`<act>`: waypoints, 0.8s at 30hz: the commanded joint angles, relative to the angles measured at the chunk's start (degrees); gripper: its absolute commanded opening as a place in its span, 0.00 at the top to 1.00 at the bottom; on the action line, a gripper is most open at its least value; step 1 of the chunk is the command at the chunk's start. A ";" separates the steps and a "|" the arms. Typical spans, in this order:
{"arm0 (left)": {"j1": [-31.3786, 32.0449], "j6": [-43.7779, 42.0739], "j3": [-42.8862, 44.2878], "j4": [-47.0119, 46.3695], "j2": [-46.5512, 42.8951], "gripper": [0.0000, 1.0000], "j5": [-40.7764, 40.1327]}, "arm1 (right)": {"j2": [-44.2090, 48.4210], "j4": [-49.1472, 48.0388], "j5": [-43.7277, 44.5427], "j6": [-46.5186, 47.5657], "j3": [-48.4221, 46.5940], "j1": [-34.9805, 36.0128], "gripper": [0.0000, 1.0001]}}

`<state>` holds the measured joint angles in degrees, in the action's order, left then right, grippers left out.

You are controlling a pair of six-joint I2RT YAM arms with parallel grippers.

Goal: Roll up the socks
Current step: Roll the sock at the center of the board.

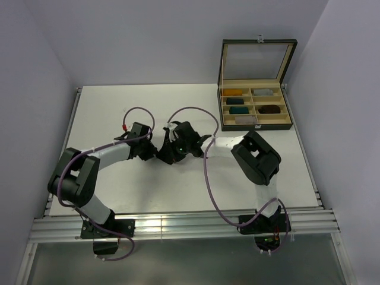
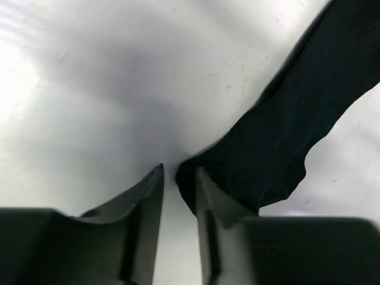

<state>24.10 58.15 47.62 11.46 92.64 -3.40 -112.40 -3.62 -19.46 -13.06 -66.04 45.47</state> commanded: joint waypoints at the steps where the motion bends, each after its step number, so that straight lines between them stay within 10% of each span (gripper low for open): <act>1: 0.34 1.78 -1.82 2.25 -5.35 0.65 -3.10 | -1.50 0.11 -18.99 -13.71 1.17 -4.32 1.00; 5: 0.34 3.55 -4.63 0.41 -9.75 0.47 -2.76 | -4.22 -9.18 -27.53 -24.97 2.85 -7.41 1.00; 16: 0.60 6.45 -10.79 -7.07 -11.53 0.47 2.87 | -12.31 -30.38 -34.50 -50.11 7.50 -11.02 1.00; 24: 0.95 5.13 -9.12 -10.05 -7.83 0.47 2.96 | -14.34 -32.86 -34.85 -51.89 7.68 -12.16 1.00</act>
<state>24.71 63.72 36.71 4.40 83.92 -1.10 -125.40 -34.52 -54.13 -62.78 -58.76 33.82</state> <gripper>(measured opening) 0.528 0.008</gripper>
